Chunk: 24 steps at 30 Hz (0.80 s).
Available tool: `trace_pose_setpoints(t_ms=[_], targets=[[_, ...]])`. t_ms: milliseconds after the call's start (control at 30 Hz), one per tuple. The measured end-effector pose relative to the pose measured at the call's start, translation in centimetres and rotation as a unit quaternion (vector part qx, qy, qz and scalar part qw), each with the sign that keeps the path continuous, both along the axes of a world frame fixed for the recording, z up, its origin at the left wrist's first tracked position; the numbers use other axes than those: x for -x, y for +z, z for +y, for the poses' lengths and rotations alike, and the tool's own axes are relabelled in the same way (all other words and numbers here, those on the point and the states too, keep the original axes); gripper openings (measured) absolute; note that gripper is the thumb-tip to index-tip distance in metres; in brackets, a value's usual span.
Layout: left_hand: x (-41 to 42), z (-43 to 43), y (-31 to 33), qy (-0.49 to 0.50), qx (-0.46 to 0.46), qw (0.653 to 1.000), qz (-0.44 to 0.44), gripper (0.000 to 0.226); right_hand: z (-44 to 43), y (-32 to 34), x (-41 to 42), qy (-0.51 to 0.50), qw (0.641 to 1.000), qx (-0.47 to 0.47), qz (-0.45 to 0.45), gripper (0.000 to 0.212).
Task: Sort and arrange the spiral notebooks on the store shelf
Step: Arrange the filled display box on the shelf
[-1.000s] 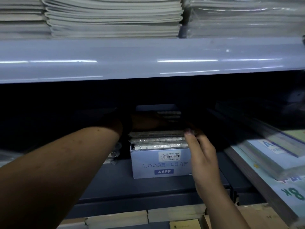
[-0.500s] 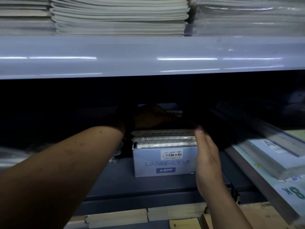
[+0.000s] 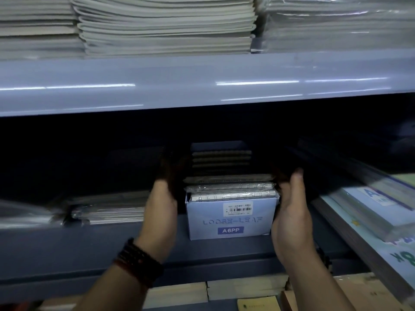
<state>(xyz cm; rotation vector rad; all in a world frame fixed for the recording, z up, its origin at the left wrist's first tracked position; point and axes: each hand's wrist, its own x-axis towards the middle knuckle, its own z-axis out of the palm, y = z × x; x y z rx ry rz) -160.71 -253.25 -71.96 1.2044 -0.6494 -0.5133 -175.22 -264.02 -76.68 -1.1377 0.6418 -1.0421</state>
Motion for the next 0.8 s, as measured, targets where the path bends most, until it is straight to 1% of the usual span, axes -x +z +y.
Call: trace_pose_setpoints(t_ms=[33,67,133,167,200,233,267,300,333,367,400,433,467,500,567,633,667,700,767,800], targets=[[0.4,0.2,-1.6,0.003,0.007,1.0,-0.011,0.042,0.1,0.1,0.1,0.011,1.0,0.009,0.01,0.069],[1.1,0.7,-2.9,-0.003,0.0,1.0,-0.004,0.047,0.2,0.2,0.1,0.018,1.0,0.015,0.02,0.068],[1.4,0.4,-4.3,-0.01,-0.03,0.999,0.034,0.077,0.3,0.1,0.2,0.015,0.999,0.017,0.037,0.076],[1.7,0.4,-4.0,-0.012,-0.028,0.998,0.052,0.089,0.5,0.3,0.1,0.02,0.999,0.015,0.042,0.079],[1.8,0.3,-4.0,0.003,-0.031,0.998,0.054,0.094,0.7,0.4,0.1,0.026,0.998,0.016,0.045,0.08],[2.0,0.3,-3.6,0.015,-0.033,0.998,0.053,0.092,0.8,0.5,-0.1,0.026,0.999,0.014,0.043,0.077],[2.3,0.2,-3.5,0.031,-0.034,0.998,0.045,0.082,0.7,0.3,-0.2,0.022,0.999,0.018,0.036,0.072],[2.4,0.3,-3.6,0.046,-0.03,0.998,0.034,0.063,0.9,0.3,-0.3,0.016,0.999,0.019,0.032,0.068],[2.5,0.1,-3.8,0.056,-0.025,0.998,0.011,0.042,1.0,0.3,-0.4,0.018,0.999,0.023,0.033,0.072],[2.7,0.1,-3.5,0.062,-0.031,0.998,-0.002,0.026,0.9,0.2,-0.4,0.021,0.999,0.027,0.036,0.088],[2.8,0.0,-3.5,0.073,-0.039,0.996,-0.019,0.023,0.7,-0.1,-0.5,0.023,0.998,0.03,0.041,0.101],[2.7,-0.1,-3.7,0.083,-0.048,0.995,-0.037,0.023,0.5,-0.3,-0.5,0.023,0.998,0.025,0.045,0.108],[2.7,0.0,-3.9,0.085,-0.05,0.994,-0.055,0.021,0.3,-0.4,-0.5,0.019,0.998,0.024,0.046,0.104],[2.7,0.0,-3.8,0.082,-0.045,0.993,-0.069,0.024,0.3,-0.3,-0.5,0.016,0.999,0.03,0.042,0.092],[2.6,0.2,-3.9,0.064,-0.037,0.994,-0.085,0.03,0.3,-0.5,-0.5,0.009,0.999,0.032,0.038,0.061],[2.5,0.1,-4.2,0.076,-0.01,0.996,-0.054,0.034,0.6,-0.4,-0.4,0.014,0.997,0.066,0.037,0.033],[2.5,0.0,-4.2,0.079,-0.001,0.996,-0.03,0.036,0.6,-0.4,-0.4,0.014,0.995,0.088,0.041,0.027],[2.6,0.1,-4.1,0.079,0.004,0.997,-0.015,0.037,0.7,-0.3,-0.4,0.012,0.994,0.102,0.045,0.028],[2.7,-0.1,-4.2,0.084,0.017,0.996,-0.025,0.035,0.7,-0.3,-0.4,-0.006,0.991,0.125,0.041,0.035],[2.7,-0.2,-4.4,0.088,0.025,0.995,-0.041,0.035,0.7,-0.4,-0.4,-0.016,0.989,0.142,0.038,0.035]])
